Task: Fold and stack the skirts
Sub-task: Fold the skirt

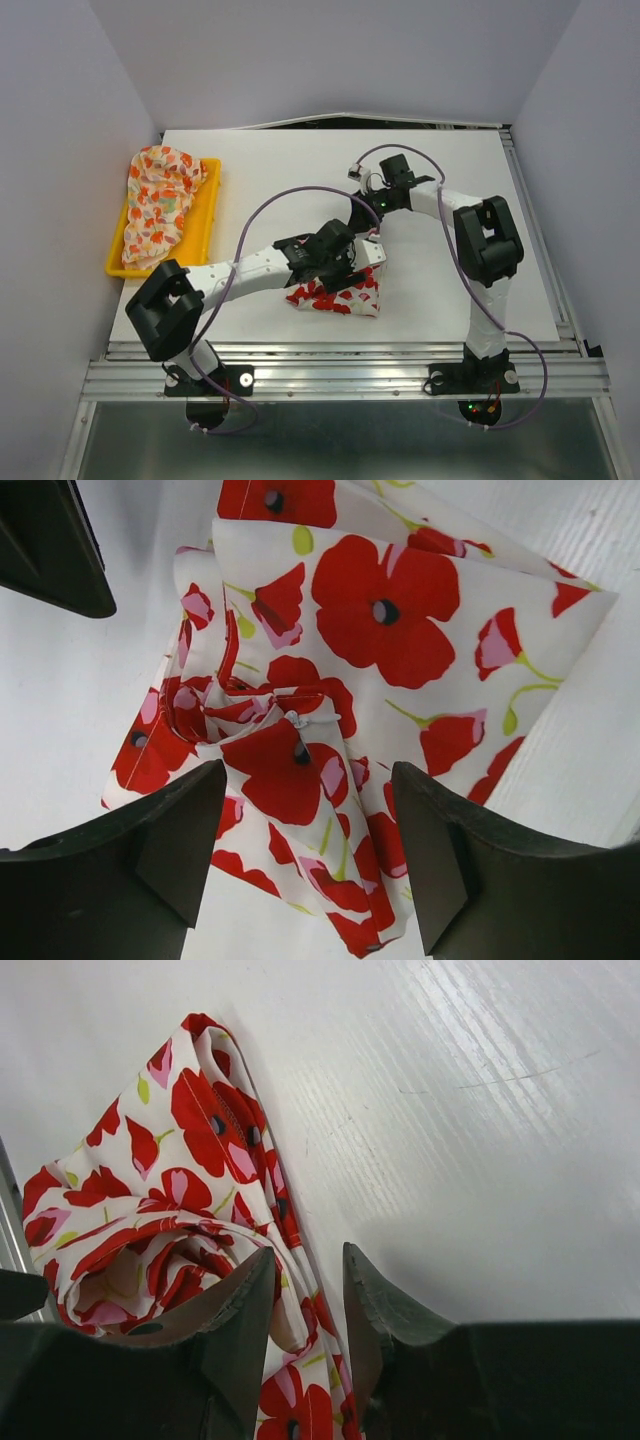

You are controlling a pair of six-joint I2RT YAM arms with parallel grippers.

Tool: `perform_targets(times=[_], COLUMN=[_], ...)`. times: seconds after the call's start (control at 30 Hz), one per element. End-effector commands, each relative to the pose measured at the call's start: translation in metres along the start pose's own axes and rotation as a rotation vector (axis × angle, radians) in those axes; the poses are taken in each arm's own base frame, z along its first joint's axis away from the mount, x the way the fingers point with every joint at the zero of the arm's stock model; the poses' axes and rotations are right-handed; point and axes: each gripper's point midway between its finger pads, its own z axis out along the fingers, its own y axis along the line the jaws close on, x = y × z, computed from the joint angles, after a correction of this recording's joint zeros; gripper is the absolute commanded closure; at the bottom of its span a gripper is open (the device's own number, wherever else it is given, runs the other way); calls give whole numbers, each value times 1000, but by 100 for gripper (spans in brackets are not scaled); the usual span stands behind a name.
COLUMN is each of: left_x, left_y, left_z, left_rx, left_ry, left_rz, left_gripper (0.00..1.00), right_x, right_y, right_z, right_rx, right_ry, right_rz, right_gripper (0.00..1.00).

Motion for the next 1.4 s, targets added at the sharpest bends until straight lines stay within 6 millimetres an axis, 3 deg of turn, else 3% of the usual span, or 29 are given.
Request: perform_targets(times=[0.0, 0.1, 0.17, 0.2, 0.23, 0.37, 0.43, 0.53, 0.63, 0.73, 0.9, 0.97, 1.0, 1.17, 1.37], left_x=[2, 4, 5, 8, 8, 7, 4, 4, 4, -3, -2, -1, -1, 5, 32], left_y=[14, 10, 9, 8, 8, 19, 30, 41, 40, 26, 17, 13, 10, 4, 9], left_z=[8, 12, 14, 15, 14, 1, -10, -21, -27, -31, -30, -28, -27, -19, 7], left_rx=[-87, -65, -59, -56, -56, -96, -126, -157, -143, -74, -43, -26, -18, -47, -122], left_ry=[13, 16, 24, 36, 36, 5, -26, -48, -48, -67, -40, -40, -40, -23, 82], left_rz=[5, 13, 16, 16, 13, -38, -69, -91, -87, -86, -111, -120, -120, -102, -69], left_gripper=[25, 25, 33, 45, 45, 93, 100, 100, 99, 74, 50, 31, 28, 25, 26], right_x=[0, 11, 15, 19, 21, 31, 35, 38, 40, 40, 29, 21, 18, 12, 17], right_y=[7, 8, 6, 5, 4, 4, 3, -1, -2, -3, -1, 2, 2, 5, 9], right_z=[4, 10, 11, 13, 14, 18, 18, 20, 21, 20, 12, 10, 9, 6, 5], right_rx=[-55, -62, -64, -66, -67, -64, -61, -53, -47, -43, -19, -24, -22, -23, -43], right_ry=[-8, 14, 24, 34, 39, 64, 71, 81, 88, 89, 71, 59, 57, 52, 61], right_rz=[4, -1, 3, 2, 2, -12, -17, -13, -11, -16, -49, -53, -56, -64, -66], right_gripper=[61, 62, 62, 62, 62, 62, 63, 62, 63, 64, 64, 63, 63, 63, 63])
